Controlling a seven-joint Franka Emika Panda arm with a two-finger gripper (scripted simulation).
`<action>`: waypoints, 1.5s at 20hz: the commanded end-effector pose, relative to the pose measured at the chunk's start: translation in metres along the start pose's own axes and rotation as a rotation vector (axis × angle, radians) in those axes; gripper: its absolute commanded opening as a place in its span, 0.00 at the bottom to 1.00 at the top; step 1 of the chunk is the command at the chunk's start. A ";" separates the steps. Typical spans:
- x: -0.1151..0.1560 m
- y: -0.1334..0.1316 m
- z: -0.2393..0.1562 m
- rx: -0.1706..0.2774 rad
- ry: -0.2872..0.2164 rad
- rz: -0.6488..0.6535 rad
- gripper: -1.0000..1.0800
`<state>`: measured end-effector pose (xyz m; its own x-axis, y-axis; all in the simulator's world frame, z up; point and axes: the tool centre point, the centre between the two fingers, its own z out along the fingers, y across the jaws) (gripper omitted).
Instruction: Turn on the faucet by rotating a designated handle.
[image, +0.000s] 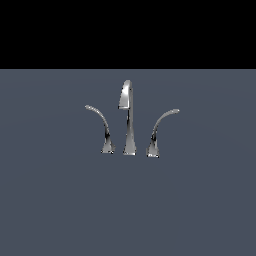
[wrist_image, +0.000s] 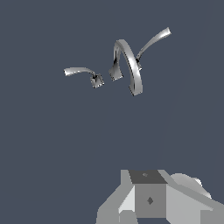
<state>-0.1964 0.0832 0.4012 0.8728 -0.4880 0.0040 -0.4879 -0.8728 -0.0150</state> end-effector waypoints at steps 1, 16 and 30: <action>0.003 -0.011 0.011 0.000 0.000 0.055 0.00; 0.037 -0.070 0.073 0.001 -0.002 0.371 0.00; 0.081 -0.110 0.126 0.000 -0.003 0.641 0.00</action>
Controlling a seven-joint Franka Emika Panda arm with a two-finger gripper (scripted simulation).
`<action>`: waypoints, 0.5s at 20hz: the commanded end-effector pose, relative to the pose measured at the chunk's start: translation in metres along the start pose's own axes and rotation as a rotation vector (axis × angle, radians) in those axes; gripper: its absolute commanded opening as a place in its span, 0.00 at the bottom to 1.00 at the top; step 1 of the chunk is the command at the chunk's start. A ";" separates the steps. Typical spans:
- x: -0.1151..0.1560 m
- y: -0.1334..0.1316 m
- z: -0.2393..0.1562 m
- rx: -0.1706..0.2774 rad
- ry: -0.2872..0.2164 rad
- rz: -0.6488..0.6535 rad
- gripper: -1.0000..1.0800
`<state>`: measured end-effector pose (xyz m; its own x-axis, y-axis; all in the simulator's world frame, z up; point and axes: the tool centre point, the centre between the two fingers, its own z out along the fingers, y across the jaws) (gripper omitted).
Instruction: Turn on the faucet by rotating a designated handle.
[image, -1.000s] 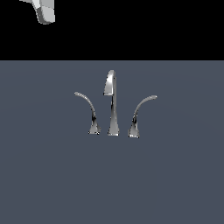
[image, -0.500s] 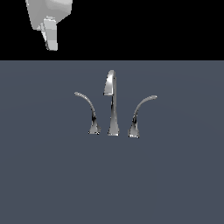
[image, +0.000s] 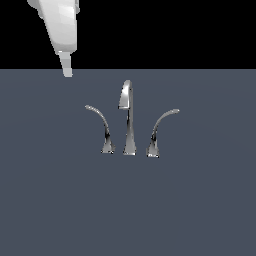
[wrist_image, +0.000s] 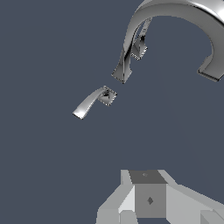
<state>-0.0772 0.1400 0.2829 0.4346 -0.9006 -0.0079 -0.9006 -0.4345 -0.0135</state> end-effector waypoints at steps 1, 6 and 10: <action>0.004 -0.010 0.009 0.000 0.000 0.048 0.00; 0.013 -0.028 0.028 -0.001 0.002 0.141 0.00; 0.022 -0.043 0.043 -0.002 0.003 0.218 0.00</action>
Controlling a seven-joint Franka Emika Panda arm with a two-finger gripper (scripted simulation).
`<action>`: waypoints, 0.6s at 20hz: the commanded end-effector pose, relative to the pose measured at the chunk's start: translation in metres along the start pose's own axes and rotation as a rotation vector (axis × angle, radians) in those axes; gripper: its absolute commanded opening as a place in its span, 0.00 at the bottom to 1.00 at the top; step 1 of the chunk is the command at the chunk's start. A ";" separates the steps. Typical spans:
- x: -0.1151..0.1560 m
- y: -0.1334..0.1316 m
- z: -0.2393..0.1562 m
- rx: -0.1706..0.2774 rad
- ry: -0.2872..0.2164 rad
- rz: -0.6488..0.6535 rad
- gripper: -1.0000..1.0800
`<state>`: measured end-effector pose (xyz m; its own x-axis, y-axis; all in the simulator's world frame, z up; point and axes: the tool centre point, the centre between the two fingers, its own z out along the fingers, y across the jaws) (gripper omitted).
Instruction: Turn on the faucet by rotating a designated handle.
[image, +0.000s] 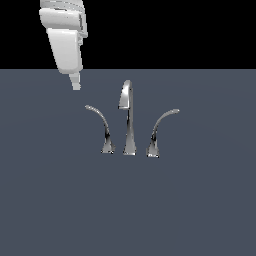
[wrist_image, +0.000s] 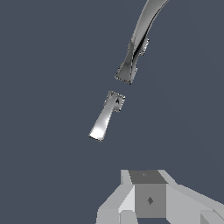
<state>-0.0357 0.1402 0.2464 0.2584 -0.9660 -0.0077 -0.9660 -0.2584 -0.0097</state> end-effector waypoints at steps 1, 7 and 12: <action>0.004 -0.010 0.010 -0.001 0.001 0.050 0.00; 0.018 -0.035 0.035 -0.003 0.006 0.176 0.00; 0.030 -0.052 0.053 -0.006 0.009 0.272 0.00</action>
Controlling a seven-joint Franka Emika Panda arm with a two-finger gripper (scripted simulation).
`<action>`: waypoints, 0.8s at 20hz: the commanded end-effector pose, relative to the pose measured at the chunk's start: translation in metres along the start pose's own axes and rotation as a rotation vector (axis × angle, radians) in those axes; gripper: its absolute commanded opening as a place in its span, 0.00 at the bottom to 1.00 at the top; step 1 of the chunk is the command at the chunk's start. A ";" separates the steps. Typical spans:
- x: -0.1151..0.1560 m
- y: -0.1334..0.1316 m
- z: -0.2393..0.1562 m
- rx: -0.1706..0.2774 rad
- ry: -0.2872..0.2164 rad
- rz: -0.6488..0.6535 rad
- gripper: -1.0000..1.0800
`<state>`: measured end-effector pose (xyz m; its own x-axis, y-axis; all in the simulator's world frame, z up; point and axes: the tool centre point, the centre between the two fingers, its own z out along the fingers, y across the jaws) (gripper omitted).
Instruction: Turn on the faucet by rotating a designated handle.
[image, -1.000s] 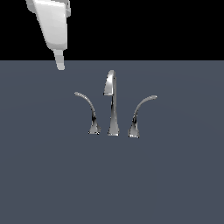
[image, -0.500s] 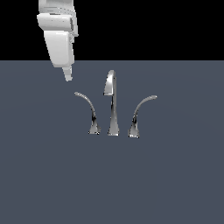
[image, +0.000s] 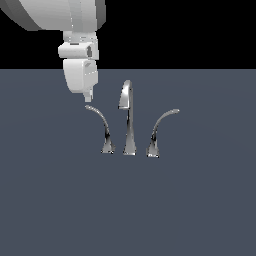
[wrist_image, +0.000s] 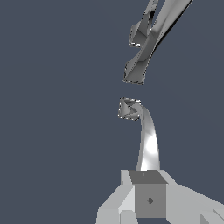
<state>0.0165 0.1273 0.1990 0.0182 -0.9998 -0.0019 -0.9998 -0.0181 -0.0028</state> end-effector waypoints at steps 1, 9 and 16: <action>0.004 -0.010 0.009 0.000 0.002 0.046 0.00; 0.015 -0.029 0.026 -0.002 0.004 0.143 0.00; 0.017 -0.032 0.029 -0.003 0.003 0.161 0.00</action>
<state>0.0487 0.1111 0.1699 -0.1408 -0.9900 0.0012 -0.9900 0.1408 0.0004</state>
